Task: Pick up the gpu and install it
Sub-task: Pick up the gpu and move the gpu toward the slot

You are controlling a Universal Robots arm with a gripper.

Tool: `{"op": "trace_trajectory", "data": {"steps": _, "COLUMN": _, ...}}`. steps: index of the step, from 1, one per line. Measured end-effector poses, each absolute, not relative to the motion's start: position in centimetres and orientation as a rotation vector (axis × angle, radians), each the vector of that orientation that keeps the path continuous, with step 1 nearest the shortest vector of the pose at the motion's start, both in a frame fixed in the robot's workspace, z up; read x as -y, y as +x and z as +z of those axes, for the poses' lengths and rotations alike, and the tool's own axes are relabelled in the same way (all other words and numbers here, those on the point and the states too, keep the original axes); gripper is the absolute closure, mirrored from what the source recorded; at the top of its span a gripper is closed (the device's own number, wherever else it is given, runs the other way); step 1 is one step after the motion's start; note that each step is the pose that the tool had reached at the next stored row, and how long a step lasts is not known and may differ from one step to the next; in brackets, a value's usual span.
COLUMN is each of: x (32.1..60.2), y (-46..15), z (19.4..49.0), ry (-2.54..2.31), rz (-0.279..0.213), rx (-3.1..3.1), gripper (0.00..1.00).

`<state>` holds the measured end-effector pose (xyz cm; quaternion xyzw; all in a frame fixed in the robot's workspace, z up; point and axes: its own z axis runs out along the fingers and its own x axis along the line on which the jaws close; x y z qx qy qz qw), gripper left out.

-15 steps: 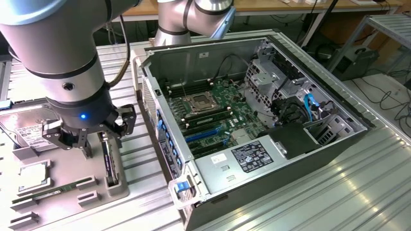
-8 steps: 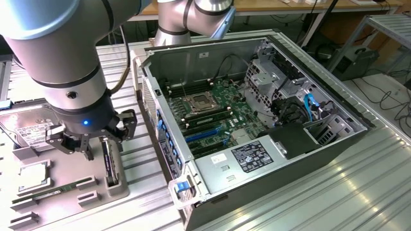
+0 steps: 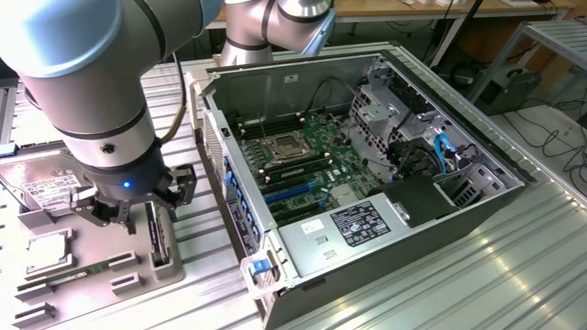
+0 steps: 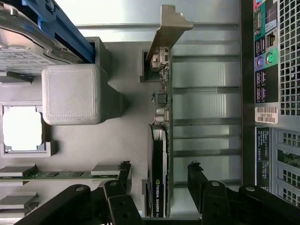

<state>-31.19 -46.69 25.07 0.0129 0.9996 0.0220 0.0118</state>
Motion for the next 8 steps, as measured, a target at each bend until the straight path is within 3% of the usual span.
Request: {"op": "trace_trajectory", "data": {"steps": 8, "x": 46.47, "y": -31.19, "z": 24.02, "ry": 0.040, "rz": 0.068, "rx": -3.118, "gripper": 0.40}}
